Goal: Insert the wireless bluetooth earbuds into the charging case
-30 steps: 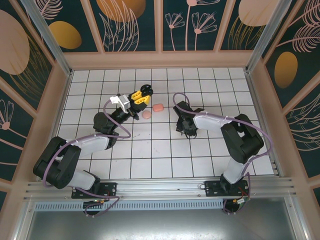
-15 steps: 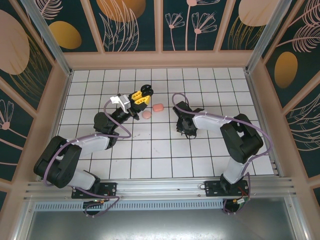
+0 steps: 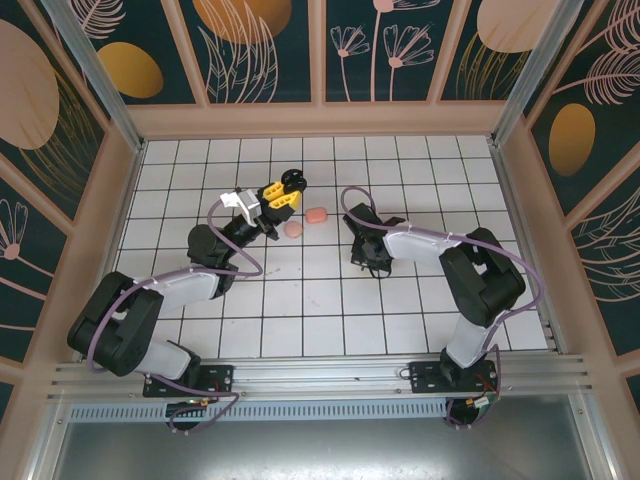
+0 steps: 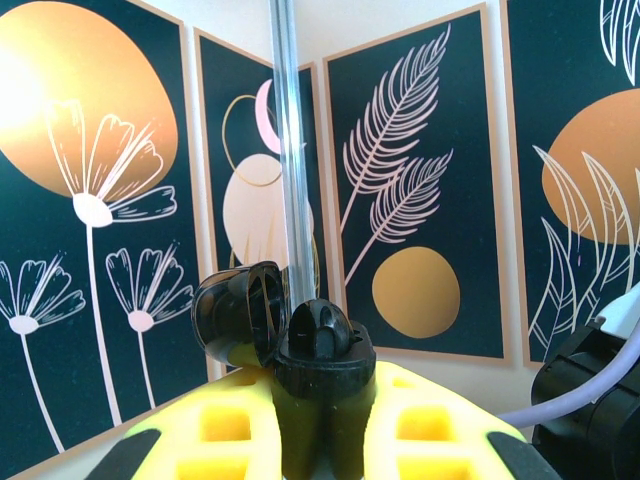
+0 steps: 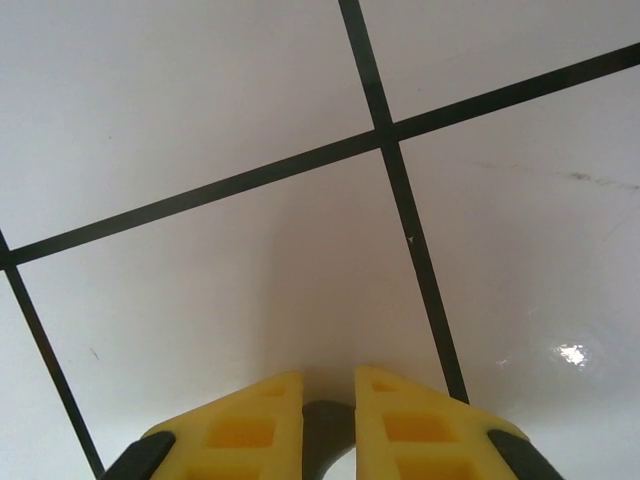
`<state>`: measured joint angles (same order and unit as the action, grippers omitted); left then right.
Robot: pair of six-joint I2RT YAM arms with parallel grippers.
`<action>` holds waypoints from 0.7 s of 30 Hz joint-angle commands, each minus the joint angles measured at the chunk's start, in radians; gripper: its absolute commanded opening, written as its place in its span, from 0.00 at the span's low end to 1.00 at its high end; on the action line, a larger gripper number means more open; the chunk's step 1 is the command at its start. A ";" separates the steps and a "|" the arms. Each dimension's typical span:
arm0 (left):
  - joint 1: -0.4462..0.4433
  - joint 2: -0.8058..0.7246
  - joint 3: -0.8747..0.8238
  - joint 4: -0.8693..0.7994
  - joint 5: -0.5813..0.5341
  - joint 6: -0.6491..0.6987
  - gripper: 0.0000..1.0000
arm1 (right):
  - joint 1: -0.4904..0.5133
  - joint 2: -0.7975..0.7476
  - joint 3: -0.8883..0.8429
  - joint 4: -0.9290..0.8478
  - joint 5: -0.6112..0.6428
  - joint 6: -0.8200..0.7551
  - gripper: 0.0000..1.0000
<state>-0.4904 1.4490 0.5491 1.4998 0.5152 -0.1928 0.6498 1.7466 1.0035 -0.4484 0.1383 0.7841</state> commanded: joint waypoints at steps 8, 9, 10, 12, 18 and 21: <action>-0.004 -0.037 0.020 -0.020 0.042 0.030 0.00 | 0.017 -0.187 0.038 0.080 0.036 -0.064 0.15; -0.004 -0.041 0.021 -0.028 0.049 0.038 0.00 | 0.017 -0.207 0.048 0.085 0.039 -0.080 0.15; -0.004 -0.046 0.022 -0.043 0.054 0.049 0.00 | 0.017 -0.230 0.064 0.088 0.045 -0.094 0.15; -0.004 -0.061 0.027 -0.076 0.067 0.073 0.00 | 0.017 -0.272 0.095 0.097 0.048 -0.128 0.15; -0.004 -0.087 0.047 -0.156 0.094 0.112 0.00 | 0.017 -0.364 0.235 0.111 0.041 -0.249 0.15; -0.004 -0.084 0.055 -0.166 0.114 0.112 0.00 | 0.020 -0.390 0.315 0.123 0.022 -0.318 0.15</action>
<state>-0.4904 1.3823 0.5713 1.3525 0.5922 -0.1062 0.6632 1.3960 1.2518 -0.3607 0.1596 0.5648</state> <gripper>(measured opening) 0.162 0.152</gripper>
